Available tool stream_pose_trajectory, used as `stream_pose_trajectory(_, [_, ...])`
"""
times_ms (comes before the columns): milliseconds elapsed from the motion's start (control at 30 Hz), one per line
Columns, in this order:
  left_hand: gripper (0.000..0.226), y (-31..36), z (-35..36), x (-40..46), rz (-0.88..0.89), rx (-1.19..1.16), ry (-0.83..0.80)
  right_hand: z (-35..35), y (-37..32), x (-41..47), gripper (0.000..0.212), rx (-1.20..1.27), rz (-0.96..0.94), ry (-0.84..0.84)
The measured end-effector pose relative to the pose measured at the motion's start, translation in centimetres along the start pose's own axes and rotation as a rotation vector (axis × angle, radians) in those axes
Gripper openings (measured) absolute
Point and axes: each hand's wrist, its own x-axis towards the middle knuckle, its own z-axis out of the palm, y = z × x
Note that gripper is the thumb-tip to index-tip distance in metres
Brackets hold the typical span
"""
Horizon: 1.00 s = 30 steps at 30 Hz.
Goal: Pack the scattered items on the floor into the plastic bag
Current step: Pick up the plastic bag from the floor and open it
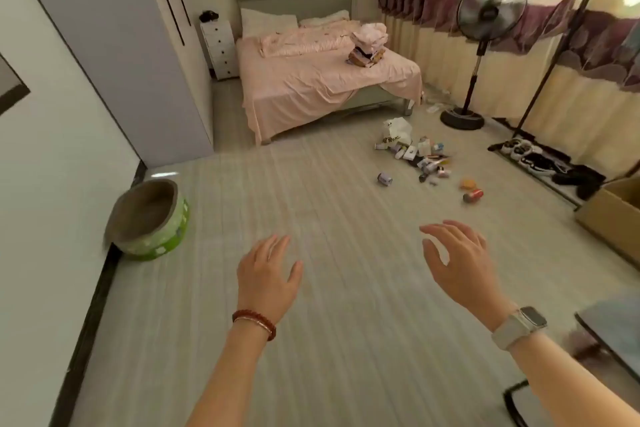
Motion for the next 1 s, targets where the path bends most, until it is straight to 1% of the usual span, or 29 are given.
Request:
stream_pose_trajectory(33, [0.065, -1.1, 1.1, -0.5, -0.029, 0.014, -0.069, 1.6, 0.7, -0.9, 0.036, 0.007, 0.041, -0.051])
stream_pose_trajectory(67, [0.066, -2.1, 2.2, -0.8, -0.029, 0.048, -0.100, 3.0, 1.1, -1.4, 0.035, -0.006, 0.082, -0.112])
stream_pose_trajectory(133, [0.055, -4.3, 4.3, -1.8, -0.086, 0.083, -0.204, 5.4, 2.3, -3.1, 0.034, -0.040, 0.165, -0.268])
stream_pose_trajectory(167, [0.052, -5.1, 5.4, -2.1, -0.105, 0.093, -0.250, 6.6, 3.0, -3.5, 0.035, -0.048, 0.182, -0.311])
stream_pose_trajectory(233, [0.054, -6.3, 7.6, -1.8, -0.120, 0.110, -0.324, 8.4, 4.0, -3.3, 0.038, -0.051, 0.232, -0.380])
stream_pose_trajectory(300, [0.056, -6.4, 9.5, -0.2, -0.145, 0.107, -0.383, 10.1, 5.2, -2.0, 0.040, -0.052, 0.278, -0.459])
stream_pose_trajectory(367, [0.052, -6.2, 11.7, 2.6, -0.149, 0.087, -0.428, 11.9, 6.7, 0.4, 0.042, -0.040, 0.313, -0.511])
stream_pose_trajectory(467, [0.051, -4.6, 14.8, 9.2, -0.120, 0.079, -0.437, 14.4, 9.4, 6.4, 0.043, -0.025, 0.355, -0.525])
stream_pose_trajectory(600, [0.053, -1.4, 17.5, 20.9, -0.121, 0.087, -0.465, 16.6, 12.6, 16.7, 0.044, 0.027, 0.409, -0.551])
stream_pose_trajectory(767, [0.051, 1.9, 19.5, 34.9, -0.086, 0.056, -0.408, 18.8, 14.5, 29.6, 0.043, 0.033, 0.343, -0.564])
stream_pose_trajectory(867, [0.051, 1.9, 20.8, 40.6, -0.113, 0.056, -0.415, 20.7, 15.2, 36.3, 0.043, 0.031, 0.308, -0.566])
stream_pose_trajectory(1000, [0.053, -0.8, 23.3, 48.0, -0.174, 0.082, -0.458, 24.4, 16.1, 45.2, 0.043, 0.036, 0.294, -0.599])
